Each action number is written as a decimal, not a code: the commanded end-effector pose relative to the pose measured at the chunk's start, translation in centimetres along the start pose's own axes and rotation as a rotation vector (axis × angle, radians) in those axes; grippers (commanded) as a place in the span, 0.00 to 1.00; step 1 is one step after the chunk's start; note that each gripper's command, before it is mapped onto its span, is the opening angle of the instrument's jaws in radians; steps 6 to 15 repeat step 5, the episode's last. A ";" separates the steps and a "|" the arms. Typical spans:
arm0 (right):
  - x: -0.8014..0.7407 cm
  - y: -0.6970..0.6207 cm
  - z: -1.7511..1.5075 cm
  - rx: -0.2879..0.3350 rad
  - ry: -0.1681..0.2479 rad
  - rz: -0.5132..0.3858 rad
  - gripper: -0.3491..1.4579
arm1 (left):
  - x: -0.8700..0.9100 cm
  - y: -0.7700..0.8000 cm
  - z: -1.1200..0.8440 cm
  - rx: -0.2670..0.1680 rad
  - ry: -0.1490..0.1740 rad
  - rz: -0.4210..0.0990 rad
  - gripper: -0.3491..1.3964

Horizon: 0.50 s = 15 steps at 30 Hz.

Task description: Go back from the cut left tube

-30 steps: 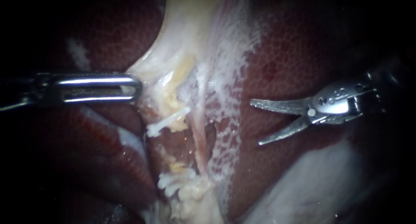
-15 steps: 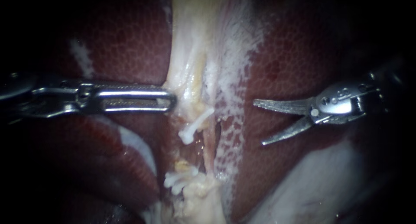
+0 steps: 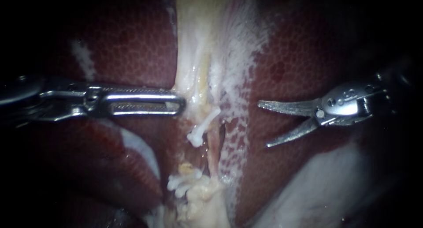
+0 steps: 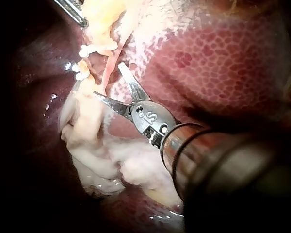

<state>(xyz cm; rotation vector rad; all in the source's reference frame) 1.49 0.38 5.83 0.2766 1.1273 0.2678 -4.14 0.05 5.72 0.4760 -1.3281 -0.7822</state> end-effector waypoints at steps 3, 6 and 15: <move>0.00 0.00 0.01 0.000 0.000 0.000 0.98 | 0.00 0.00 0.00 0.003 -0.001 -0.002 0.00; 0.00 0.00 0.01 0.000 0.000 0.000 0.98 | 0.00 0.00 0.00 0.003 -0.001 -0.002 0.00; 0.00 0.00 0.01 0.000 0.000 0.000 0.98 | 0.00 0.00 0.00 0.003 -0.001 -0.002 0.00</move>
